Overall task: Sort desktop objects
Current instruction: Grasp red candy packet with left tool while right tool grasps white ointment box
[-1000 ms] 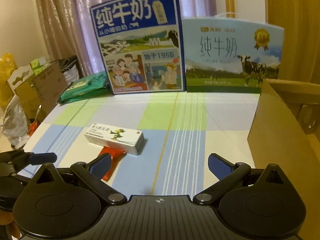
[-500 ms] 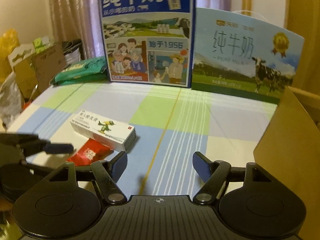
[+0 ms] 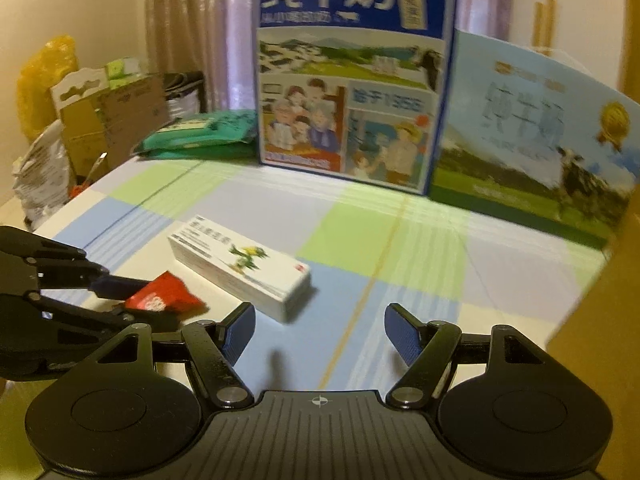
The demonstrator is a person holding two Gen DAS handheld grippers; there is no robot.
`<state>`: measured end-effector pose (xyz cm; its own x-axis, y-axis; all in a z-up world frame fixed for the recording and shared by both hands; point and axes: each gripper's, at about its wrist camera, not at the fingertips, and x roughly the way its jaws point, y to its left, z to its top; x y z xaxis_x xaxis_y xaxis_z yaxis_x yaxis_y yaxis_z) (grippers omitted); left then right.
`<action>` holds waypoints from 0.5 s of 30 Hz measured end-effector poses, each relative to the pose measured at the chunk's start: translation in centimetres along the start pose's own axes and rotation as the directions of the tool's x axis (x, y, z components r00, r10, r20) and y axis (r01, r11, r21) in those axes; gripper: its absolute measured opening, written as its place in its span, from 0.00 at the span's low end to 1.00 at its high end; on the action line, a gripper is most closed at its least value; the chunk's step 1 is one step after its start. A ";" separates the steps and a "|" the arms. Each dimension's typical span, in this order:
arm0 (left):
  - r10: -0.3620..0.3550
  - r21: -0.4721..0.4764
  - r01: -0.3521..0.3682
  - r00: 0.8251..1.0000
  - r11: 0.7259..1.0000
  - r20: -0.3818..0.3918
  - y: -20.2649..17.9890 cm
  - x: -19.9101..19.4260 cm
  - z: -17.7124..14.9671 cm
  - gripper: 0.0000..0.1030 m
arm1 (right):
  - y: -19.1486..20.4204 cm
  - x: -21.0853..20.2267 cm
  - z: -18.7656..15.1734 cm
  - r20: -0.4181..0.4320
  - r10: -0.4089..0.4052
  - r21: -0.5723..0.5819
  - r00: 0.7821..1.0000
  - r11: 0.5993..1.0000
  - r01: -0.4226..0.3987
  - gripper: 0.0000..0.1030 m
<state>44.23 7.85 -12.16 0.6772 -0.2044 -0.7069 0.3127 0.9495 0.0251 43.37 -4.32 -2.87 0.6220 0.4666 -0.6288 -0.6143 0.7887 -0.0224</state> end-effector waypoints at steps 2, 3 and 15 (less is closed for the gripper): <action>0.008 -0.004 -0.008 1.000 1.000 -0.003 0.7 -0.4 -0.5 0.25 | 0.8 0.8 0.5 0.010 0.015 -0.065 1.000 0.998 -0.014 0.68; 0.010 -0.008 -0.010 1.000 1.000 -0.003 1.1 -0.5 -0.8 0.25 | 1.2 1.4 0.8 0.010 0.018 -0.108 1.000 0.994 -0.017 0.68; 0.043 -0.053 -0.042 0.999 0.998 0.015 3.2 -0.8 -1.5 0.25 | 3.2 7.3 2.8 -0.125 0.102 -0.317 0.987 0.939 -0.137 0.68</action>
<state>43.71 11.37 -12.56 0.7000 -0.1668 -0.6943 0.2484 0.9685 0.0177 47.30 2.75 -5.37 0.4910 0.4907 -0.7198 -0.8154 0.5498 -0.1814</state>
